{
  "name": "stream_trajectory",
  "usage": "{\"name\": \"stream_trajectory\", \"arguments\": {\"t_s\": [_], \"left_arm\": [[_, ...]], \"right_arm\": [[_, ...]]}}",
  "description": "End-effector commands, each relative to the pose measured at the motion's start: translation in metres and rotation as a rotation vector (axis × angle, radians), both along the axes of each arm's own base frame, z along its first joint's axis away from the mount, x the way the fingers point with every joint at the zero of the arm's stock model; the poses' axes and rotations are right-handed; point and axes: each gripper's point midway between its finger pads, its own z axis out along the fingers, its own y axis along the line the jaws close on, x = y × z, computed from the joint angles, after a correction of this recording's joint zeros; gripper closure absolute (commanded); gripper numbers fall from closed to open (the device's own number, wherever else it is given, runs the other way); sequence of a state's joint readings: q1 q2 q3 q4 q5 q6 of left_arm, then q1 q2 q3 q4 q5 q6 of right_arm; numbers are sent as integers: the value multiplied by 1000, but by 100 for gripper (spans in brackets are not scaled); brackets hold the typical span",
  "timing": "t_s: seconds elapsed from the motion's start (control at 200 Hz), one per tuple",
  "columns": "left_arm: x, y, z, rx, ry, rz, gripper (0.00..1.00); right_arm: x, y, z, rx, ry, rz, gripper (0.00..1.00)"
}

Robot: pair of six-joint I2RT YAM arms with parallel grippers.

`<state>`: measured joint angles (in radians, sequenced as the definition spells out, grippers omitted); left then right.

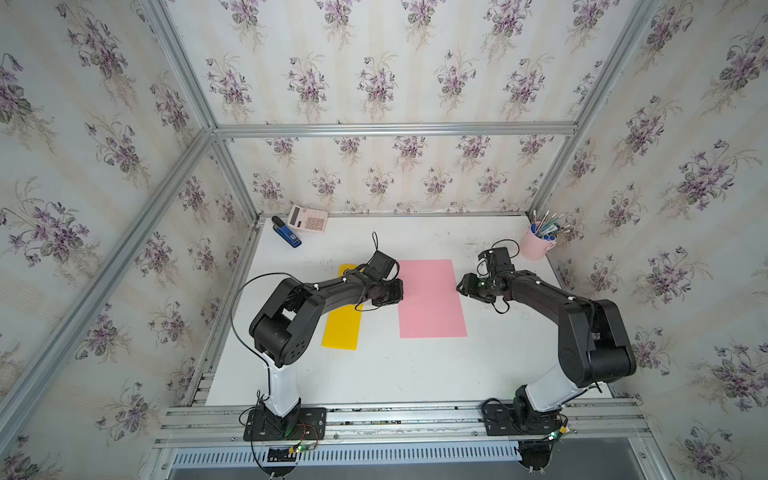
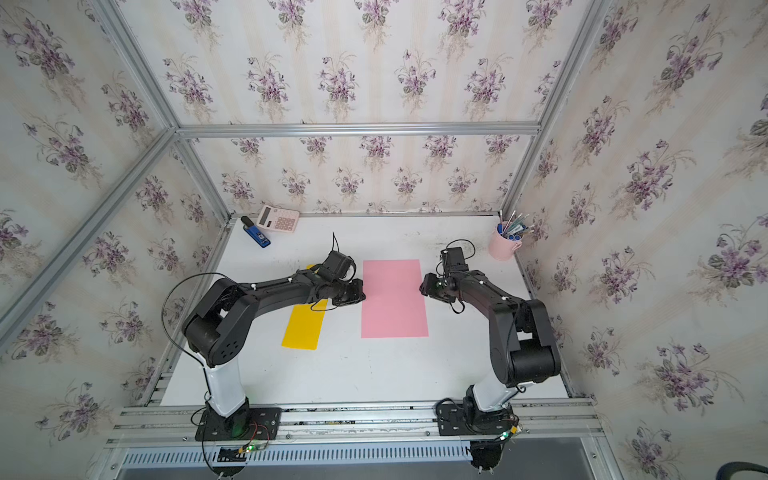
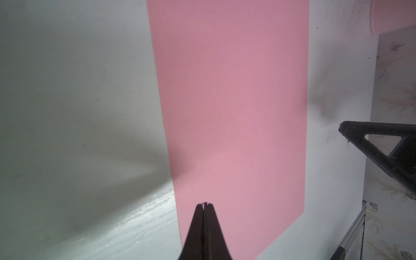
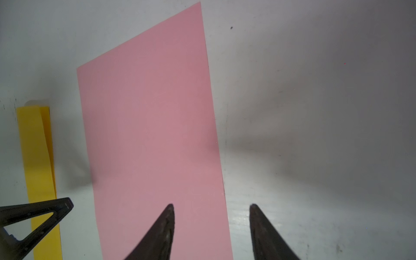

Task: Fold the rectangular paper in half along the long edge
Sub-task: Pick up the paper from the center of the board.

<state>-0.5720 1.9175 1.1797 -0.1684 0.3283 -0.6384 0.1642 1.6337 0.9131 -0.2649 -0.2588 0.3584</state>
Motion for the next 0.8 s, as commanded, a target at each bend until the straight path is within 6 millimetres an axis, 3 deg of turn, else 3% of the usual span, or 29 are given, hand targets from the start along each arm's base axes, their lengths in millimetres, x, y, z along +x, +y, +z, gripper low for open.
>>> {"name": "stream_trajectory", "arguments": {"t_s": [0.0, 0.105, 0.46, 0.794], "left_arm": [[12, 10, -6, 43, -7, 60, 100], [14, 19, -14, 93, 15, 84, 100], [24, 8, -25, 67, 29, 64, 100], [22, 10, -31, 83, 38, 62, 100]], "right_arm": [[12, 2, -3, 2, -25, 7, 46], [14, 4, -11, 13, -16, 10, 46], [21, 3, -24, -3, -5, 6, 45], [22, 4, -36, -8, 23, 11, 45]]}}
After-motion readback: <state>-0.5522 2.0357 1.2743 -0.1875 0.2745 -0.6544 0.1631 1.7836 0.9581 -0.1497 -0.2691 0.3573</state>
